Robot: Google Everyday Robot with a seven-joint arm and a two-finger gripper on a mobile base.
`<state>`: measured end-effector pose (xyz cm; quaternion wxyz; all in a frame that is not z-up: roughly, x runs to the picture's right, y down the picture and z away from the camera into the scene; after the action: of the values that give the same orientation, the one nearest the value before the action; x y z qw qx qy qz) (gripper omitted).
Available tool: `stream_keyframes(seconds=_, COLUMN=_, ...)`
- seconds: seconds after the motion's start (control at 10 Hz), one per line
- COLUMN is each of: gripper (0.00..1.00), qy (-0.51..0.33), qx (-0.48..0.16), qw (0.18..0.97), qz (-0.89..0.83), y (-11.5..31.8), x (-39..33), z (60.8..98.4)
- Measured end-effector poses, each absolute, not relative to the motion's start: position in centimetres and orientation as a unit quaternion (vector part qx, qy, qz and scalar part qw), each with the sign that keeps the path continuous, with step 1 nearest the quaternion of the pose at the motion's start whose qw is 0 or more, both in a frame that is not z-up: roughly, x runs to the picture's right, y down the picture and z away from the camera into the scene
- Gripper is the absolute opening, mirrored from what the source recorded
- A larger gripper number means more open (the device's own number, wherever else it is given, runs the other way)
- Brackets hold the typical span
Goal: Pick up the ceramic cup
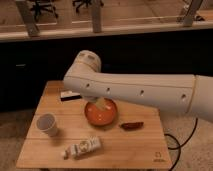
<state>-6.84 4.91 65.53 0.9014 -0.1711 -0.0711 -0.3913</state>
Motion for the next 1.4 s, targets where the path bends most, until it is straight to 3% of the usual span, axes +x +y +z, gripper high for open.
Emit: stream_keyframes(seconds=1.4, gripper=0.80, qy=-0.149, qx=-0.135, qw=0.851, qz=-0.486, y=2.4, x=-16.4, z=65.0)
